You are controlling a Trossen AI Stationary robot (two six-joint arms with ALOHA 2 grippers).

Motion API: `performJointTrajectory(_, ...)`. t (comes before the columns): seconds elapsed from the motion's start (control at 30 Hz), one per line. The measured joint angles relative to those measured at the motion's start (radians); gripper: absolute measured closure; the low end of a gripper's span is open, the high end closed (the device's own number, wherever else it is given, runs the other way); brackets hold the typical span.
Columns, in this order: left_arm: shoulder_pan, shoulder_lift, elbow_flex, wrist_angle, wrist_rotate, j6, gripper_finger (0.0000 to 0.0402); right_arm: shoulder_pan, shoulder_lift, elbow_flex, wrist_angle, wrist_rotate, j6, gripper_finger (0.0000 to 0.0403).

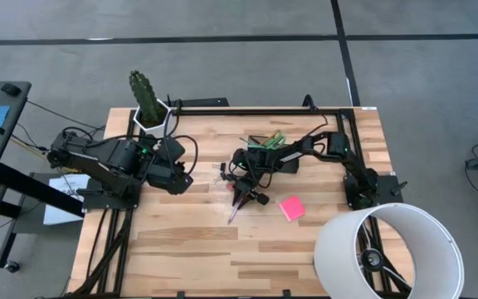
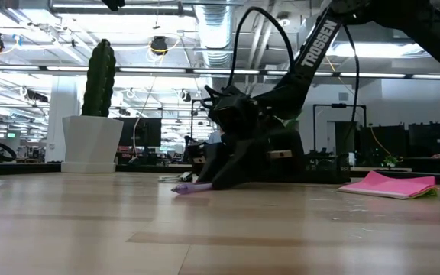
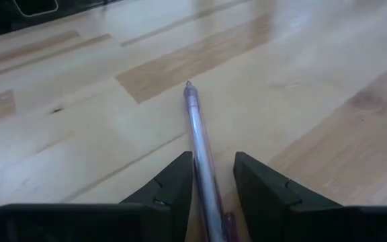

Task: Pick and place office supplies into organizer
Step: Put the purple pen into the black desk organizer

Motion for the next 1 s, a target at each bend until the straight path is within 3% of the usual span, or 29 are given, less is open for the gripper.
performJointTrajectory(0.13, 0.000, 0.000, 0.000, 0.000, -0.003, 0.019, 0.0288, 0.009, 0.000, -0.002, -0.004, 0.005, -0.029, 0.0305)
performJointTrajectory(0.33, 0.000, 0.000, 0.000, 0.000, -0.008, 0.045, 0.0288, 0.012, 0.007, -0.004, 0.033, 0.004, -0.025, 0.0370)
performJointTrajectory(0.4, 0.000, 0.000, 0.000, 0.000, -0.008, 0.045, 0.0288, 0.014, 0.009, -0.004, 0.043, 0.005, -0.017, 0.0370)
performJointTrajectory(0.6, 0.000, 0.000, 0.000, 0.000, -0.011, 0.045, 0.0288, 0.018, -0.008, -0.013, 0.152, 0.024, 0.234, 0.0371)
performJointTrajectory(0.77, 0.000, 0.000, 0.000, 0.001, -0.011, 0.045, 0.0288, 0.029, -0.119, -0.024, 0.108, 0.109, 0.374, 0.0373)
performJointTrajectory(0.9, 0.000, -0.001, 0.000, 0.000, -0.012, 0.050, 0.0288, 0.042, -0.288, -0.016, 0.055, 0.153, 0.454, 0.0373)
performJointTrajectory(1.0, 0.000, -0.001, 0.000, 0.000, -0.015, 0.070, 0.0288, 0.066, -0.408, -0.019, -0.049, 0.273, 0.452, 0.0371)
